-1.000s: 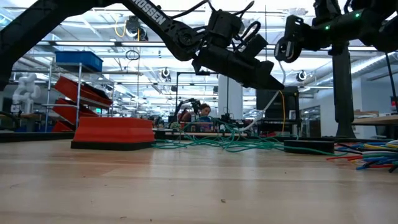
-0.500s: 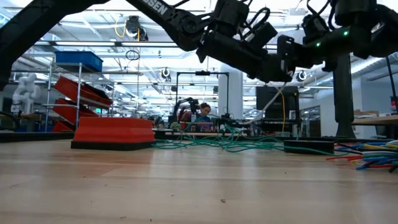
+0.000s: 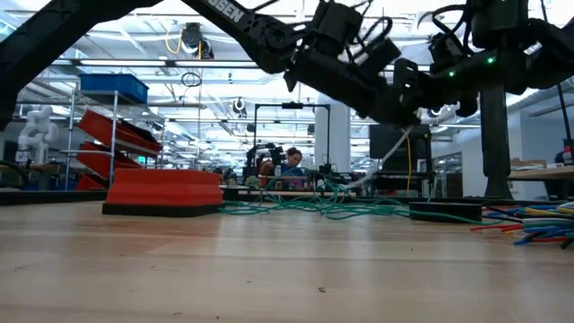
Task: Coiling cords
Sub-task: Coil the white wire cable on the spool
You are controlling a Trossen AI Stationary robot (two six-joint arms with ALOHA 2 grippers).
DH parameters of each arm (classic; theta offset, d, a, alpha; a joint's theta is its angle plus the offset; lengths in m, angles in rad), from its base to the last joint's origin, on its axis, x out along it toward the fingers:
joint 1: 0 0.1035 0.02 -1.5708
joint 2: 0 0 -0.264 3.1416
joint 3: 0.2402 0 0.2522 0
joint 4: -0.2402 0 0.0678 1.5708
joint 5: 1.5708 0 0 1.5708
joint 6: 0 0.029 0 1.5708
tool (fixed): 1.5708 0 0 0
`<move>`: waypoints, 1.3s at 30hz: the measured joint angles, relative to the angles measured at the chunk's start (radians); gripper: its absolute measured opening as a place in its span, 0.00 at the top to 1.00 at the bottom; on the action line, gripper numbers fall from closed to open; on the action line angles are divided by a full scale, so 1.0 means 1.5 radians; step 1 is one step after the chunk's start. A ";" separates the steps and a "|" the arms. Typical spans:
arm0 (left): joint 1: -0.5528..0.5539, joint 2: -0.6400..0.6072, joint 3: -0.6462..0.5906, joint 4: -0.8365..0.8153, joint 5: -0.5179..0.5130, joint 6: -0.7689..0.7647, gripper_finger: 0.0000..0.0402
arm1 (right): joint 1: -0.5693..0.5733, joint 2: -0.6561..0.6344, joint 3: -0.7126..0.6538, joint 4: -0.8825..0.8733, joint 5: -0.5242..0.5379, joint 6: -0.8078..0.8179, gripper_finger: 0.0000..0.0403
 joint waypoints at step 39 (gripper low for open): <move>-0.027 0.050 0.060 -0.007 0.025 -0.013 1.00 | -0.001 0.000 -0.001 -0.047 0.011 -0.001 1.00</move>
